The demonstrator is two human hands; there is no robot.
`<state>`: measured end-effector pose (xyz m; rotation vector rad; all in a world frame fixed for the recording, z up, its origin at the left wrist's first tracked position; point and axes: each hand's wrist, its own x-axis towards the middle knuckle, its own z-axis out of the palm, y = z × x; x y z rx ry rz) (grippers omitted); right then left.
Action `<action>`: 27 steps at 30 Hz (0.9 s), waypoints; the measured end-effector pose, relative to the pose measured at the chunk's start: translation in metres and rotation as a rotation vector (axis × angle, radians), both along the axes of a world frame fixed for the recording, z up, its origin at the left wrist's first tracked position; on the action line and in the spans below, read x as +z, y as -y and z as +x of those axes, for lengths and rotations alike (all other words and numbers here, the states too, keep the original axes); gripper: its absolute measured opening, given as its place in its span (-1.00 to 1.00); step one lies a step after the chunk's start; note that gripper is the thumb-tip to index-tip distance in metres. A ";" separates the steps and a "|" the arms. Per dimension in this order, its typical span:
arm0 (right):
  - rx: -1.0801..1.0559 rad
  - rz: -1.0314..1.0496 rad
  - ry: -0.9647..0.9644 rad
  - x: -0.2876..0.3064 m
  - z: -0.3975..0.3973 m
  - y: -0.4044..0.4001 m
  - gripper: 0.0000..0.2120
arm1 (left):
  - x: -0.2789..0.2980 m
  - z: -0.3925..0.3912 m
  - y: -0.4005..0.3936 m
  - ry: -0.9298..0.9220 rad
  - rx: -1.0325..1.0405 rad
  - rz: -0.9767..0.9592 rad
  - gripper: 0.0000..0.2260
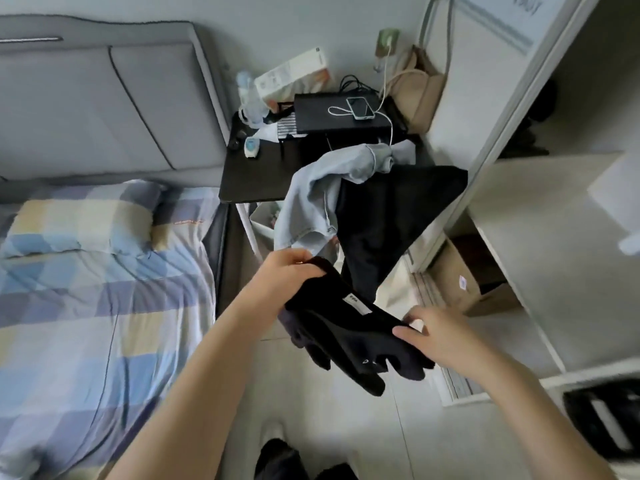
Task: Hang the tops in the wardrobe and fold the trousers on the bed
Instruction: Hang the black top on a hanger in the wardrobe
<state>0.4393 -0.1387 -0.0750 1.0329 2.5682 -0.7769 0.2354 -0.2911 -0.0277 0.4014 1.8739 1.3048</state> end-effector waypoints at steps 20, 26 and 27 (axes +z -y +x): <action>-0.982 -0.141 -0.416 0.010 -0.015 -0.044 -0.81 | 0.077 -0.063 -0.125 -0.749 -0.717 0.486 -0.80; -1.179 -0.010 -0.633 0.054 0.001 -0.027 -0.69 | 0.040 -0.079 -0.182 -0.959 -0.653 0.504 -0.81; -1.207 0.065 -0.676 0.065 0.000 -0.022 -0.65 | 0.035 -0.077 -0.187 -0.978 -0.636 0.515 -0.80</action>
